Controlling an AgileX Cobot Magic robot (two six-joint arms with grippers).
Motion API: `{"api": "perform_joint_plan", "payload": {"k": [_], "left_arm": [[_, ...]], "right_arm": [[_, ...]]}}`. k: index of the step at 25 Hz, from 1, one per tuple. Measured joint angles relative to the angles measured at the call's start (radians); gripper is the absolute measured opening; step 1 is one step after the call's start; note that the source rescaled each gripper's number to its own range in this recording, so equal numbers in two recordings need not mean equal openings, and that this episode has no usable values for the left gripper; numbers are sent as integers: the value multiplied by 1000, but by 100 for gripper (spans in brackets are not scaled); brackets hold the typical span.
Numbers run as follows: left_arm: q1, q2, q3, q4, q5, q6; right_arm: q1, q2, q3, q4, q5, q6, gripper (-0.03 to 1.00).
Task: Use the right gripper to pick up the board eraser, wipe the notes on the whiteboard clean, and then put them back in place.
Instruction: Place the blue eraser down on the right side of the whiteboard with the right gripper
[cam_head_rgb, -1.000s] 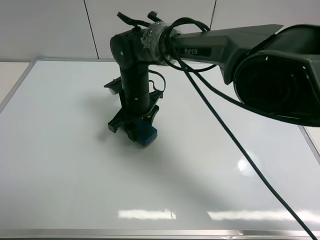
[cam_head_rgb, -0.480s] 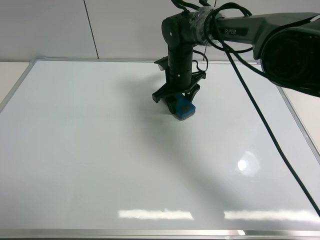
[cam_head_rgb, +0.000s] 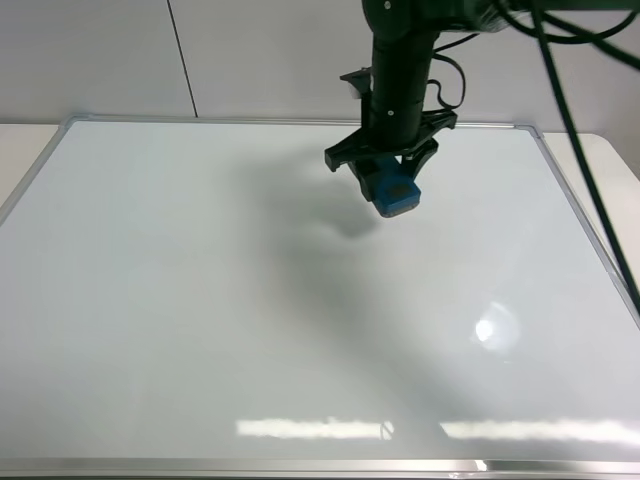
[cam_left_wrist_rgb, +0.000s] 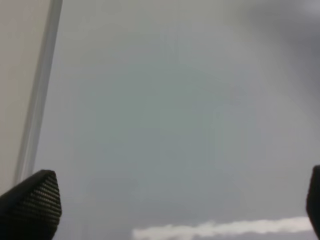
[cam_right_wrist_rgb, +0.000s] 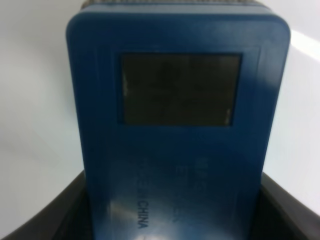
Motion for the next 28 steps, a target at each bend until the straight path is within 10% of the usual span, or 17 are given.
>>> {"api": "perform_joint_plan", "payload": {"k": [13, 28], "left_arm": [[0, 0, 0, 0, 0, 0], [0, 0, 0, 0, 0, 0]], "right_arm": [[-211, -397, 715, 38, -326, 192, 0], [-413, -419, 854, 26, -428, 194, 0]]}}
